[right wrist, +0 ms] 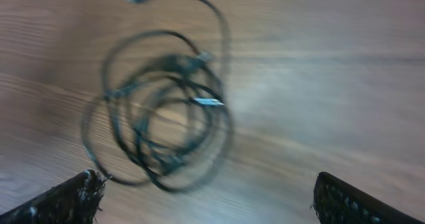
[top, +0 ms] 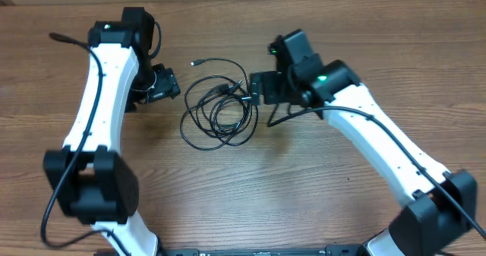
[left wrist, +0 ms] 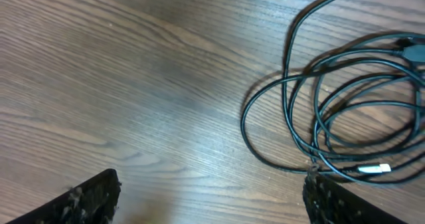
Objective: Untangle cables
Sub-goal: 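Move the right gripper to the bundle and grasp a cable strand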
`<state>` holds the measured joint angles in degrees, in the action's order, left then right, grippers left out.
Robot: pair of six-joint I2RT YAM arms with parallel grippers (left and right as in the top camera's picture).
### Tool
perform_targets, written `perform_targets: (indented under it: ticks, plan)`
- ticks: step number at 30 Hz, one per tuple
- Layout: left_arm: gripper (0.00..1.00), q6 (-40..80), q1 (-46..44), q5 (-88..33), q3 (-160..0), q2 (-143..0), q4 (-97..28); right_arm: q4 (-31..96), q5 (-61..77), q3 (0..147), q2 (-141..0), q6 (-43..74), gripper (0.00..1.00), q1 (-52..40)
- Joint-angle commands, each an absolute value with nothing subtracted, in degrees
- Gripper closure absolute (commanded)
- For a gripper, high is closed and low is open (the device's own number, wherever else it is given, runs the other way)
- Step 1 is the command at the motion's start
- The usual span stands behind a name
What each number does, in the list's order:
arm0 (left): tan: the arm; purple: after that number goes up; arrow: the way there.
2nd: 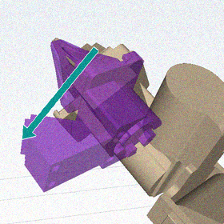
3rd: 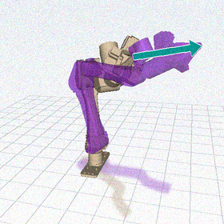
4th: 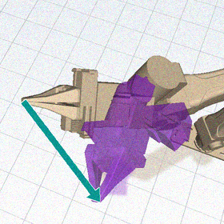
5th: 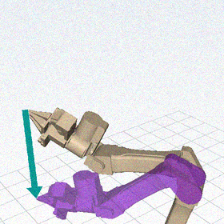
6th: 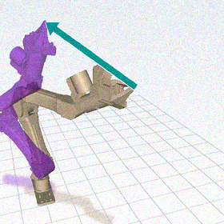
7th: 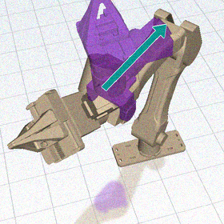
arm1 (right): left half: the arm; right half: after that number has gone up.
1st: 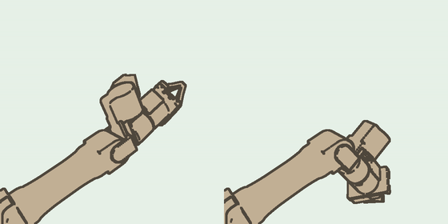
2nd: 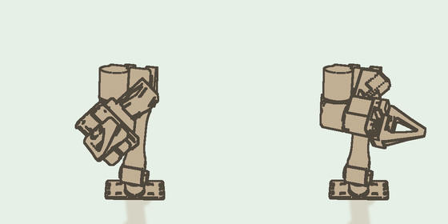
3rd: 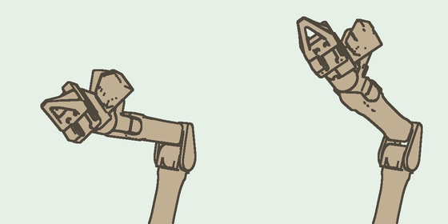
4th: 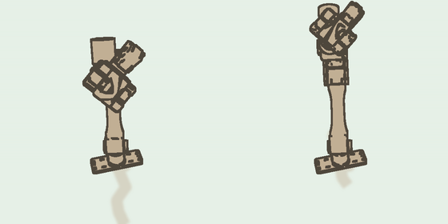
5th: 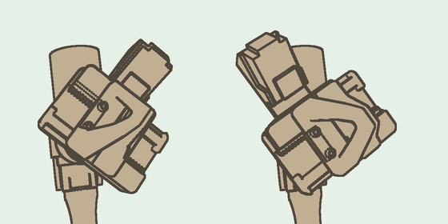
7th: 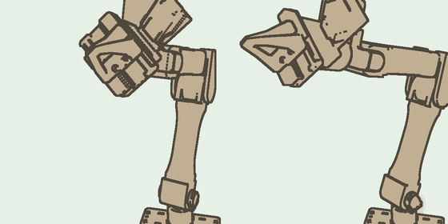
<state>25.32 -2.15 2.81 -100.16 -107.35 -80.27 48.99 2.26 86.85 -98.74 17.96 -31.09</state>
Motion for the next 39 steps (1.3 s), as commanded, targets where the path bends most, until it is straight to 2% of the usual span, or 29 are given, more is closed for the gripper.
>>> perform_targets:
  ticks: [1, 4, 8, 11, 13, 22, 27, 39]
  plan:
    - [0.11, 23.31, -2.26, 3.84, -94.02, -100.16, -77.28, 45.1, 5.65, 88.47, -101.91, 19.94, 0.0, -32.84]
    - [0.11, 21.3, -2.26, 1.72, -86.8, -95.85, -71.83, 44.01, 5.61, 88.4, -104.2, 23.38, 0.0, -33.39]
    - [0.11, 20.95, -2.26, -0.12, -78.74, -92.14, -66.81, 43.79, 5.23, 88.18, -107.66, 27.09, 0.11, -33.74]
    - [0.12, 20.95, -2.28, -0.75, -75.13, -91.05, -65.47, 43.9, 5.3, 87.57, -110.76, 31.18, 0.13, -33.76]
    - [0.12, 20.95, -2.28, -0.73, -74.56, -91.05, -65.45, 43.92, 6.42, 87.15, -112.18, 32.29, 0.2, -33.78]
    - [0.12, 20.95, -2.28, -2.83, -74.39, -91.05, -63.7, 43.88, 8.64, 85.38, -115.31, 34.15, 0.28, -35.73]
    - [0.12, 20.93, -2.28, -2.87, -74.39, -91.05, -63.7, 42.24, 8.45, 84.79, -115.39, 34.76, 0.46, -36.1]
    - [0.12, 20.95, -2.79, -3.03, -74.39, -91.05, -63.77, 39.18, 7.16, 81.47, -115.92, 39.7, 0.51, -36.27]
